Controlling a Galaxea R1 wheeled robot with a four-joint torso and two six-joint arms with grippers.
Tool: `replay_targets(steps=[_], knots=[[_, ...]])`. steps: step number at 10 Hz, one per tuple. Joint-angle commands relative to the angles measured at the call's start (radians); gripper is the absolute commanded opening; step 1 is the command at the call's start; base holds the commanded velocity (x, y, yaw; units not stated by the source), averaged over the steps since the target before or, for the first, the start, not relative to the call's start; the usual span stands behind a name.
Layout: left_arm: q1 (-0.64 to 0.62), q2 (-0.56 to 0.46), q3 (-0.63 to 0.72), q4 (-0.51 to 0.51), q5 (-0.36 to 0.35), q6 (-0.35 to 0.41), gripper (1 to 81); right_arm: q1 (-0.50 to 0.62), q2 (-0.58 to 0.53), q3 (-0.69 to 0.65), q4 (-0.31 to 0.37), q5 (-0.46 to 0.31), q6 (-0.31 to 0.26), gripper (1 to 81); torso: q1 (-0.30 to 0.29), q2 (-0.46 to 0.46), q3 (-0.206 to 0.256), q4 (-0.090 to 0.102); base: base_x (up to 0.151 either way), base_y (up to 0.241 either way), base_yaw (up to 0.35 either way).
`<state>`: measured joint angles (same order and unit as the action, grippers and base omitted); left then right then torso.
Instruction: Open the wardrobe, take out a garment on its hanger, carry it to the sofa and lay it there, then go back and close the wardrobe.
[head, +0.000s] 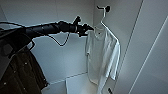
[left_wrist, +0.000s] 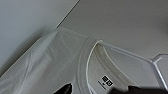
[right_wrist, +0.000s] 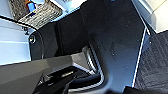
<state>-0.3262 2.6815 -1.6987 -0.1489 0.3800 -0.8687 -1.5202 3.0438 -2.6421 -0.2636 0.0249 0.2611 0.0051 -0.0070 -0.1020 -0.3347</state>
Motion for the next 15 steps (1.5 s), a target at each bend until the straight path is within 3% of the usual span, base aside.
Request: replay_targets(steps=[1,5,7,15], knots=[[-0.198,0.058,-0.058,-0.061,-0.055,-0.003,81.1,0.041,0.005,0.002,-0.002,-0.059,-0.003,81.1,0.0,0.0,0.0,0.0,0.0,0.0,0.0],[-0.236,0.129,-0.121,-0.095,-0.07,-0.004,81.1,0.044,0.017,-0.008,-0.002,-0.062,-0.003,81.1,0.0,0.0,0.0,0.0,0.0,0.0,0.0],[-0.247,0.138,-0.125,-0.127,-0.115,-0.003,81.1,0.045,0.037,-0.036,-0.003,-0.063,-0.005,81.1,0.0,0.0,0.0,0.0,0.0,0.0,0.0],[-0.239,0.199,-0.127,-0.118,-0.159,-0.003,81.1,0.044,0.055,-0.074,-0.003,-0.077,0.0,81.1,0.0,0.0,0.0,0.0,0.0,0.0,0.0]])
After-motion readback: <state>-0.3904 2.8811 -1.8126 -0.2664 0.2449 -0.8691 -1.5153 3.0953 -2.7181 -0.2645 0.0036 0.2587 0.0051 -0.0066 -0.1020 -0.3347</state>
